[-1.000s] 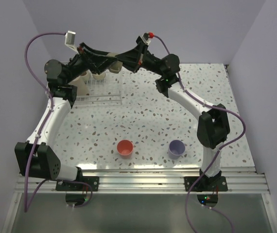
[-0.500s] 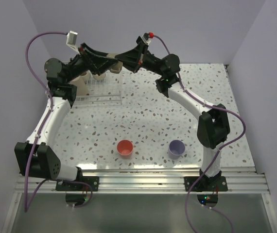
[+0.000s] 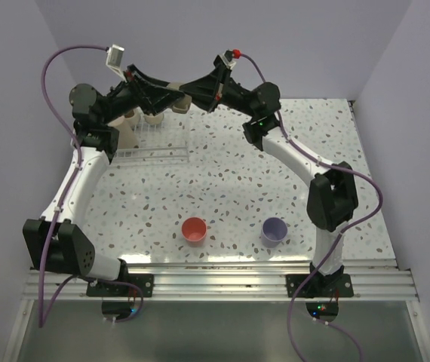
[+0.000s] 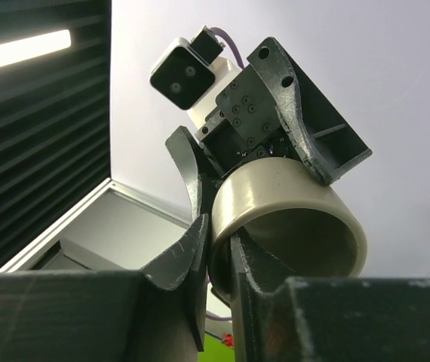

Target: Load the cups into the dish rack

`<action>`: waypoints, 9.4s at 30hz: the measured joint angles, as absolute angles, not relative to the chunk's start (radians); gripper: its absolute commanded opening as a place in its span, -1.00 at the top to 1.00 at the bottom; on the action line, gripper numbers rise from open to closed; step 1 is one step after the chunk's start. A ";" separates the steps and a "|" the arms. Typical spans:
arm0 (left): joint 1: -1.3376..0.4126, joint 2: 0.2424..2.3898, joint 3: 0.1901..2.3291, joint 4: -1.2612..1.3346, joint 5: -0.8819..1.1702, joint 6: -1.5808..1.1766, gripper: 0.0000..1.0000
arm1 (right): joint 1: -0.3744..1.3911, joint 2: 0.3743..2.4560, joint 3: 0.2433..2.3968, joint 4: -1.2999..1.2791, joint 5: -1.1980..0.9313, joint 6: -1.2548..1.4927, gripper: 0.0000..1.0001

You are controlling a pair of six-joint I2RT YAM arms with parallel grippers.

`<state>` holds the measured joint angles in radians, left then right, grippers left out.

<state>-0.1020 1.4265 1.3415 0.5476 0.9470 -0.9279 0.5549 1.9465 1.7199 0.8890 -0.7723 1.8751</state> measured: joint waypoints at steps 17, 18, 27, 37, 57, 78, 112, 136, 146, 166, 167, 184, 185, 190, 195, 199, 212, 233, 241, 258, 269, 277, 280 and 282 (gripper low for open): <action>-0.089 1.469 1.367 0.422 0.974 -0.875 1.00 | 0.537 1.901 1.688 0.792 -0.751 1.757 -0.27; -0.084 1.473 1.367 0.421 0.978 -0.875 1.00 | 0.535 1.900 1.682 0.791 -0.750 1.753 -0.26; -0.048 1.506 1.377 0.421 1.007 -0.878 1.00 | 0.521 1.897 1.646 0.770 -0.749 1.731 -0.20; 0.021 1.590 1.476 0.265 0.991 -0.763 1.00 | 0.492 1.843 1.578 0.659 -0.783 1.633 -0.16; 0.033 1.977 1.913 -0.486 0.539 -0.284 1.00 | 0.405 1.755 1.514 0.461 -0.870 1.468 -0.08; -0.069 2.209 2.056 -0.728 0.210 -0.202 1.00 | 0.385 1.752 1.479 0.429 -0.908 1.446 -0.01; -0.059 2.268 2.029 -0.740 -0.041 -0.171 0.11 | 0.385 1.726 1.401 0.411 -0.908 1.422 0.05; -0.056 2.266 2.078 -0.741 -0.010 -0.173 -0.89 | 0.385 1.662 1.375 0.361 -0.907 1.374 0.05; -0.059 2.145 2.098 -0.735 0.023 -0.205 -0.86 | 0.385 1.628 1.399 0.131 -0.879 1.196 -0.01; -0.279 1.480 1.493 -0.543 0.025 -0.353 -0.76 | 0.760 1.650 1.513 -0.904 -0.414 0.414 0.10; -0.283 1.452 1.465 -0.546 0.025 -0.359 -0.76 | 0.785 1.651 1.507 -0.918 -0.402 0.403 0.10; -0.289 1.129 1.246 -0.564 0.017 -0.441 -0.75 | 0.910 1.743 1.418 -0.870 -0.356 0.420 0.20; -0.289 1.126 1.245 -0.567 0.017 -0.445 -0.75 | 0.910 1.748 1.418 -0.863 -0.356 0.426 0.20; -0.289 1.116 1.245 -0.567 0.016 -0.453 -0.74 | 0.913 1.770 1.418 -0.835 -0.356 0.445 0.21; -0.289 1.113 1.245 -0.567 0.014 -0.453 -0.74 | 0.918 1.806 1.420 -0.822 -0.352 0.455 0.36; -0.289 1.113 1.245 -0.567 0.009 -0.453 -0.74 | 0.932 1.842 1.440 -0.836 -0.321 0.454 0.90; -0.287 1.185 1.336 -0.593 -0.012 -0.419 -0.92 | 0.813 1.853 1.668 -0.973 -0.189 0.439 1.00; -0.016 1.576 1.067 1.128 0.879 -1.594 -1.00 | 0.335 1.665 1.454 0.533 -0.761 1.668 1.00; -0.069 1.594 1.139 1.254 0.883 -1.665 -1.00 | 0.365 1.727 1.472 0.635 -0.764 1.761 1.00; -0.068 1.631 1.147 1.280 0.825 -1.692 -0.97 | 0.464 1.779 1.505 0.548 -0.781 1.680 1.00; -0.068 1.625 1.162 1.283 0.814 -1.683 -0.24 | 0.479 1.789 1.505 0.507 -0.783 1.632 1.00; -0.066 1.623 1.162 1.283 0.815 -1.680 0.70 | 0.480 1.789 1.507 0.505 -0.778 1.613 0.99; -0.066 1.623 1.162 1.283 0.815 -1.674 0.88 | 0.480 1.789 1.514 0.487 -0.779 1.602 0.45; -0.067 1.619 1.162 1.283 0.823 -1.661 0.95 | 0.480 1.789 1.520 0.459 -0.778 1.574 -0.12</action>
